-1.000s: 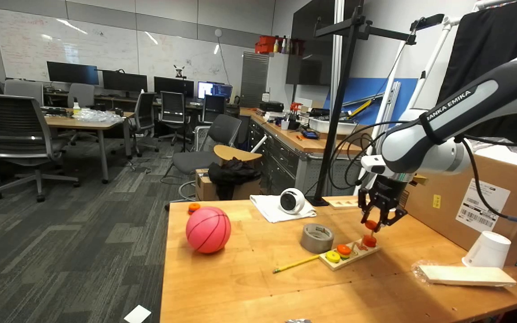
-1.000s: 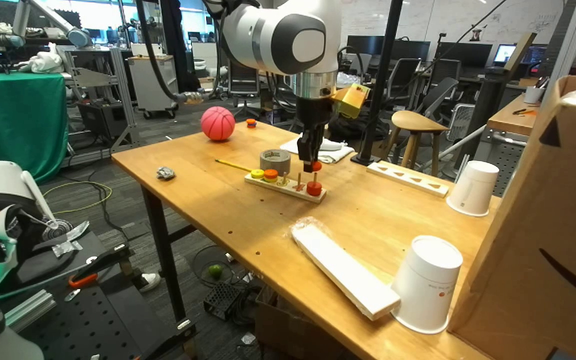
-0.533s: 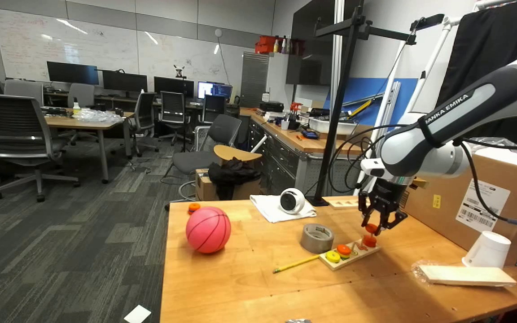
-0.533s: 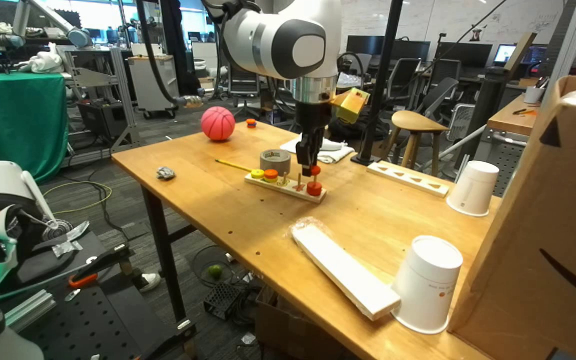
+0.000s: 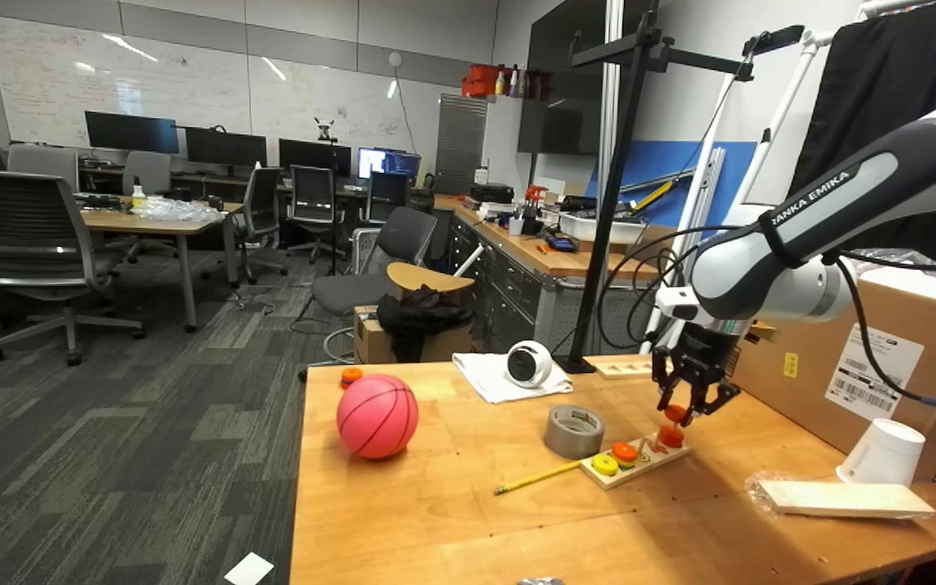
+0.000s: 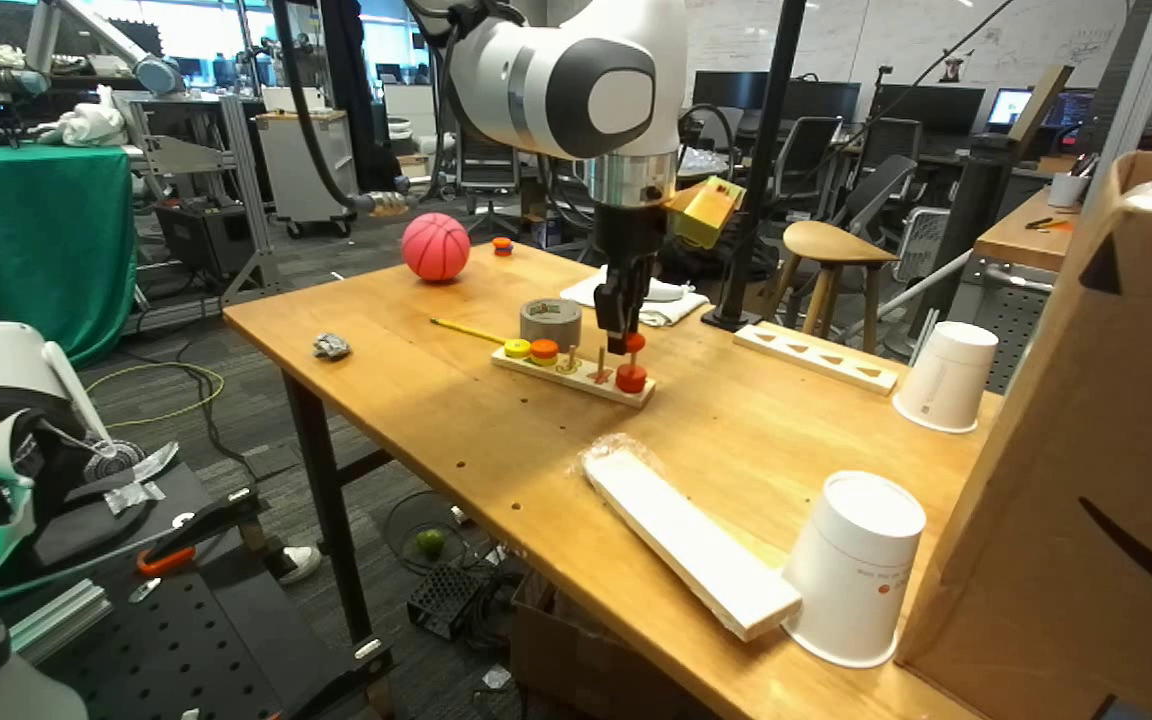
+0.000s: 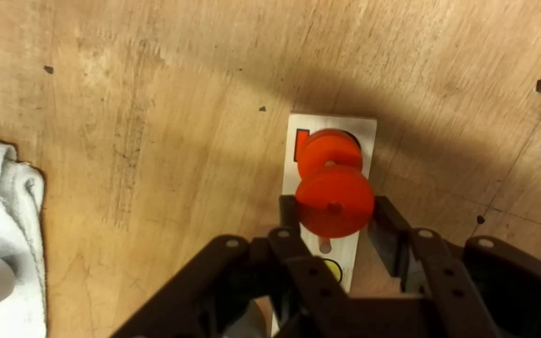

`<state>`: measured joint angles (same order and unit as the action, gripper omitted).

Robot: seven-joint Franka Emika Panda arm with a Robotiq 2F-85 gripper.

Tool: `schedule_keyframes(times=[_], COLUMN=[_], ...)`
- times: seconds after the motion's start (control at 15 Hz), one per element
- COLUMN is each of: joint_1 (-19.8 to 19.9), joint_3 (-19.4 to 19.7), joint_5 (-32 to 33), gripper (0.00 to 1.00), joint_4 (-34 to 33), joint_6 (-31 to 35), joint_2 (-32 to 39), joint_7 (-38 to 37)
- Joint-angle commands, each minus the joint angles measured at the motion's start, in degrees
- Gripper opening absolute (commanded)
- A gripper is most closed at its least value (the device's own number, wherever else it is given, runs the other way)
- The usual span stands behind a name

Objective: Move the right and middle blocks blocks to the first right position, respectively

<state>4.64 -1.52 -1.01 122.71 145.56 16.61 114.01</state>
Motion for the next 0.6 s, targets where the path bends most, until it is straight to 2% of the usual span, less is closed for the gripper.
schedule_keyframes(times=[0.0,0.53], joint_1=[0.42,0.73], joint_3=[0.19,0.06], joint_5=[1.96,1.75], gripper=[0.24,0.24], joint_4=[-0.37,-0.13], joint_6=[-0.03,-0.34], joint_2=[-0.20,-0.12], joint_7=[-1.46,-1.72])
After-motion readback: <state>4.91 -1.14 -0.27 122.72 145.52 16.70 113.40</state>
